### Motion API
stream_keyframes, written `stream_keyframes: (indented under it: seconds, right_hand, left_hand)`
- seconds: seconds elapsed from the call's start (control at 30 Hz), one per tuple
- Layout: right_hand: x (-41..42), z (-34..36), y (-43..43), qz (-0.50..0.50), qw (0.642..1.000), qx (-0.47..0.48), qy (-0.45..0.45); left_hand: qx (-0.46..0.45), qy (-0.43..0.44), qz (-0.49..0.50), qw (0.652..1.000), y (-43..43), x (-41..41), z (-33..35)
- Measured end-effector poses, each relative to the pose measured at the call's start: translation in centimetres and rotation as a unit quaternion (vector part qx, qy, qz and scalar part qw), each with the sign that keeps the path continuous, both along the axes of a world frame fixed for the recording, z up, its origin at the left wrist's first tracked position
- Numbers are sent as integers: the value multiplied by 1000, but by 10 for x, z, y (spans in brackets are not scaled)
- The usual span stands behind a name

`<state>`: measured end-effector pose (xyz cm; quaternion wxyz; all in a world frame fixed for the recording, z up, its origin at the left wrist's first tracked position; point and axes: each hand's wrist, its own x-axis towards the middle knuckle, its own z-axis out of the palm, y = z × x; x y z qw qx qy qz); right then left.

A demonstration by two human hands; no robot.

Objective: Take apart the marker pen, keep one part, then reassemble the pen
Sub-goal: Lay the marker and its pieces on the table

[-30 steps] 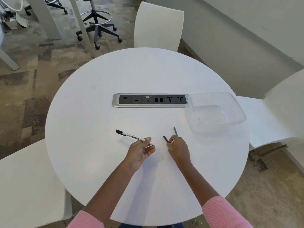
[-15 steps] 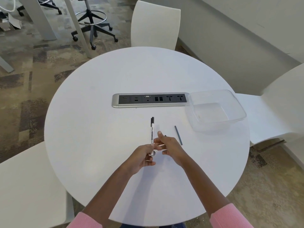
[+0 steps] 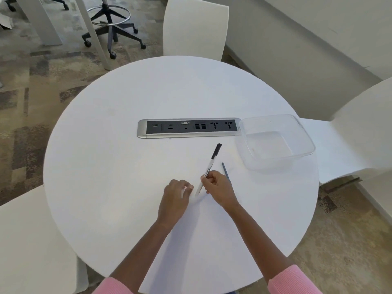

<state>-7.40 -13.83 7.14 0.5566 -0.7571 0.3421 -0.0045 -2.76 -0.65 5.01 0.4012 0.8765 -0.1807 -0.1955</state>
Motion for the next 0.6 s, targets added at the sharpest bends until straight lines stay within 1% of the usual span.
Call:
stream_keyframes:
  seconds: [0.07,0.13,0.2,0.27,0.47,0.6]
  right_hand:
    - [1,2,-1,-3,997,-76,-9]
    - [2,5,-3,-4,993,-119,-26]
    - [3,8,-3,3,989,-144,-41]
    - [4,11,-2,14,985,-166,-50]
    - [2,5,0,37,970,-225,-89]
    - [-3,0,2,34,957,-252,-142]
  left_hand:
    - [53,-88,6,995,3,3,-13]
    - [131,-134,-13,982,6,8,-23]
    - [195,-152,-43,968,8,13,-35]
    - [231,-154,-53,959,12,16,-44]
    - [249,-188,-64,948,15,17,-53]
    - [243,-218,-58,943,14,17,-55]
